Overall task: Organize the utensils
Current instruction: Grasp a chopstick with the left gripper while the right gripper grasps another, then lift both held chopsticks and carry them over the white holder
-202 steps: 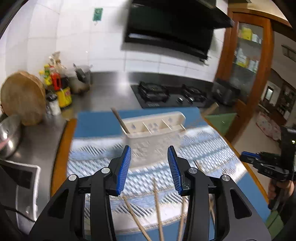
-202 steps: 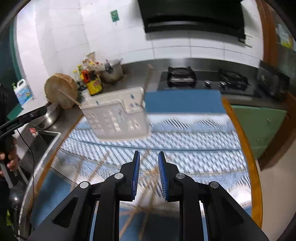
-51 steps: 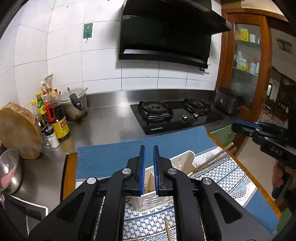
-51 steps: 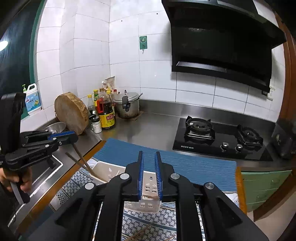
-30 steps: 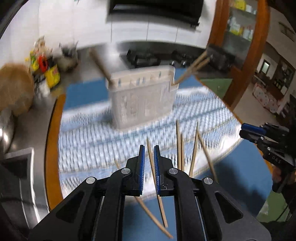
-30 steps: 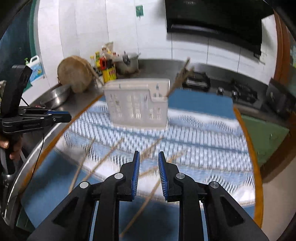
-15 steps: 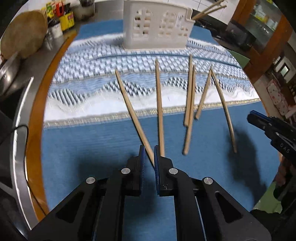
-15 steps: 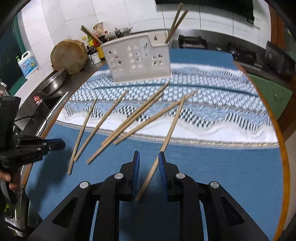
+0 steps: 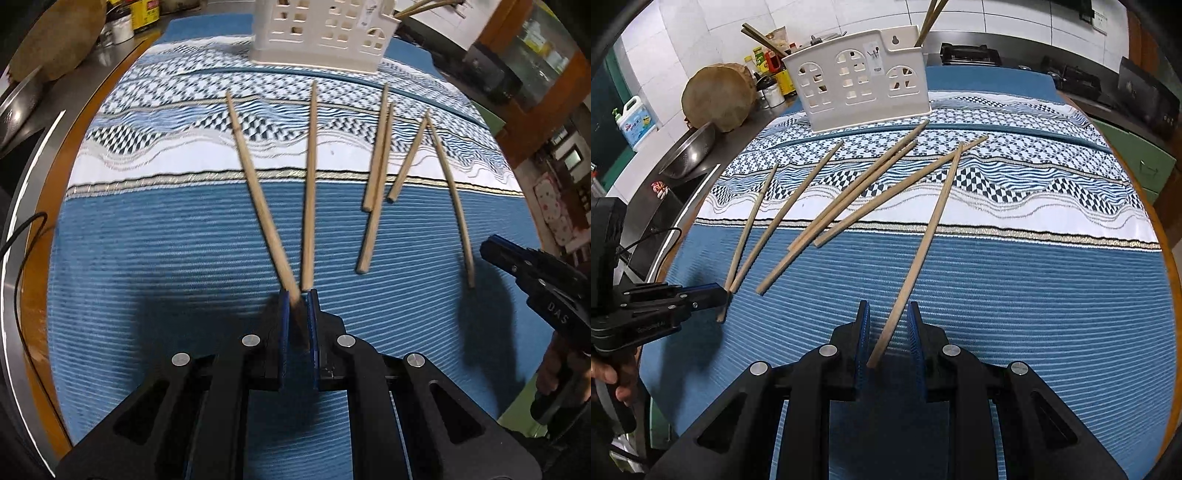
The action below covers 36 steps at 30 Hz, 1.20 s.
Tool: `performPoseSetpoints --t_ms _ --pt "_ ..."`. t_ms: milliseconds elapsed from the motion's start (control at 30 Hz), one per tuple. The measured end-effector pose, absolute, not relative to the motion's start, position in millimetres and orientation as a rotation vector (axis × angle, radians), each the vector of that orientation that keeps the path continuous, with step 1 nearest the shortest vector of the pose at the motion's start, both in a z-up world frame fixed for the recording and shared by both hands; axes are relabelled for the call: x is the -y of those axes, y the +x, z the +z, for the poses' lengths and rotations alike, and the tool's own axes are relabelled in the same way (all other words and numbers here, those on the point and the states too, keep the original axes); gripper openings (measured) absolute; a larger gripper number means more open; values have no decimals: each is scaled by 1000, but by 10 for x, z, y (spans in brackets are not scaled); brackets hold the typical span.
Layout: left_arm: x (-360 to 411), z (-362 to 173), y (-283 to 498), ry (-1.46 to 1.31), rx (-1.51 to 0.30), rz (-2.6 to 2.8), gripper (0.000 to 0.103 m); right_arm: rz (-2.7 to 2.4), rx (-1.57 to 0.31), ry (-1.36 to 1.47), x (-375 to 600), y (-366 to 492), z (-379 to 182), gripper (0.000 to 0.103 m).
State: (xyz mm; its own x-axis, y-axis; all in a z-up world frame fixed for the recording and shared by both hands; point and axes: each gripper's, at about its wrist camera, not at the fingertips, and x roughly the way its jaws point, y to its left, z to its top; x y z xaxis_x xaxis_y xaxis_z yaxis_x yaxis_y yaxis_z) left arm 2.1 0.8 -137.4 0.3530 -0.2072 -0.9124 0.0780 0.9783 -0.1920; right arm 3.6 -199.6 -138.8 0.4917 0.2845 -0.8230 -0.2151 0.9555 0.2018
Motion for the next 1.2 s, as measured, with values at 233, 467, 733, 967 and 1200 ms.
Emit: performPoseSetpoints --t_ms 233,467,733,967,1200 --pt "33 -1421 13 -103 -1179 -160 17 305 -1020 79 1960 45 -1421 21" --pt "-79 -1413 76 -87 -1161 -100 17 282 -1017 92 1996 65 -1444 21" --pt "-75 -1405 93 -97 -1130 -94 15 273 -1038 80 1902 133 -1553 21" --pt "-119 -1424 40 -98 -1104 -112 14 243 -1024 49 1889 143 -1582 11" --pt "-59 -1425 80 -66 -1080 -85 11 240 -1003 53 1952 121 -1523 7"
